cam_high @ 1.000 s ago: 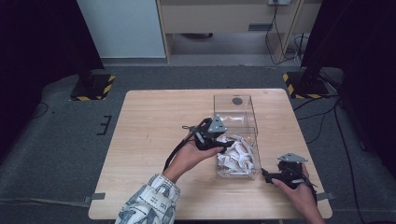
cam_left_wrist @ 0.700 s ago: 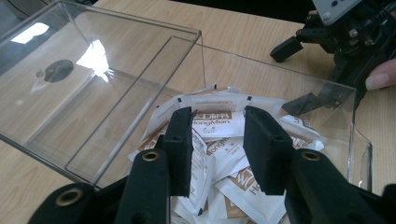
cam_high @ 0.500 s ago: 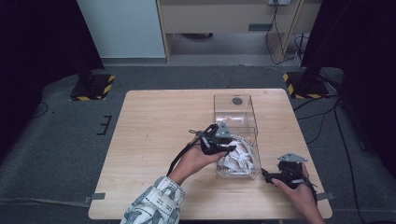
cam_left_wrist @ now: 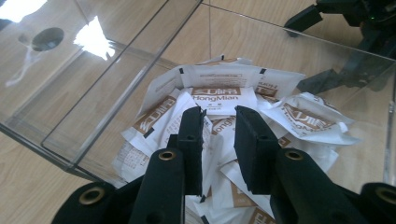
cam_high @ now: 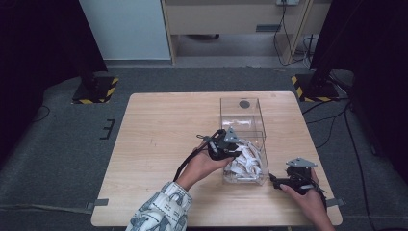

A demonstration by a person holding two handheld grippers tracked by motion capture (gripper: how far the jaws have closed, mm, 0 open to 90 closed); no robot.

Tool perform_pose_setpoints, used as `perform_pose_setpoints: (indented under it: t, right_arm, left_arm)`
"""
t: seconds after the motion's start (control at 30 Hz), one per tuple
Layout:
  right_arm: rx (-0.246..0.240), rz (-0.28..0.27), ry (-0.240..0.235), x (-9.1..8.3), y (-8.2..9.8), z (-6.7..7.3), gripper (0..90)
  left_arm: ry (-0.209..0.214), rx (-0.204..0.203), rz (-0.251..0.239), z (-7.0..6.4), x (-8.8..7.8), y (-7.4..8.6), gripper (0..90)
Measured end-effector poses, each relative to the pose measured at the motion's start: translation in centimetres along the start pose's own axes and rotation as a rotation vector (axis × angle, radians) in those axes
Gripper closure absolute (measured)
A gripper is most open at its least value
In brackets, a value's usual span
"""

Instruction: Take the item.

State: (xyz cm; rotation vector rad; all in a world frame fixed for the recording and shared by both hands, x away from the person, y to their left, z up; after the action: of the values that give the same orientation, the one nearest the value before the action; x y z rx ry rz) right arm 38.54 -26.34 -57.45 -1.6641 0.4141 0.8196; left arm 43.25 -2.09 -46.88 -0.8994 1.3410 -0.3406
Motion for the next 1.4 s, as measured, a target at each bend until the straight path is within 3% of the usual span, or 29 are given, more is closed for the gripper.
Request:
perform_pose_setpoints:
  t: [0.63,0.73,0.77,0.83,1.0,1.27,1.4]
  right_arm:
    - [-0.002,0.0,-0.003,0.0,0.0,0.0,0.8]
    - [-0.002,0.0,-0.003,0.0,0.0,0.0,0.8]
    - [-0.002,0.0,-0.003,0.0,0.0,0.0,0.8]
    - [-0.003,0.0,-0.003,0.0,0.0,0.0,0.8]
    - [-0.003,0.0,-0.003,0.0,0.0,0.0,0.8]
    - [-0.003,0.0,-0.003,0.0,0.0,0.0,0.8]
    - [-0.003,0.0,-0.003,0.0,0.0,0.0,0.8]
  left_arm:
    - [0.008,-0.025,0.048,0.3,1.5,0.6,71.1]
    - [0.019,-0.025,0.054,0.3,1.6,0.6,76.6]
    - [0.024,-0.03,0.065,0.3,1.7,0.7,84.0]
    - [0.027,-0.028,0.069,0.3,1.7,0.7,88.6]
    - [0.03,-0.019,0.031,0.1,1.2,0.2,90.0]
    - [0.034,-0.041,-0.044,0.1,-0.4,-0.3,90.0]
    - [0.043,-0.046,-0.058,0.2,-0.8,-0.4,90.0]
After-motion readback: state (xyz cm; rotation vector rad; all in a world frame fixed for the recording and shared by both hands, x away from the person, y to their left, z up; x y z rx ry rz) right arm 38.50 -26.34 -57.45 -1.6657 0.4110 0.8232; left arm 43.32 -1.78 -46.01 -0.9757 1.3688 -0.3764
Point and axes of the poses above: each handheld gripper's, and its own axes: x roughly forward along the jaws, y roughly out of its underside, z roughly to its left, the point moved 5 cm from there along x, roughly forward along the jaws, and after that the axes turned 7 degrees about y, right-handed, at the moved point
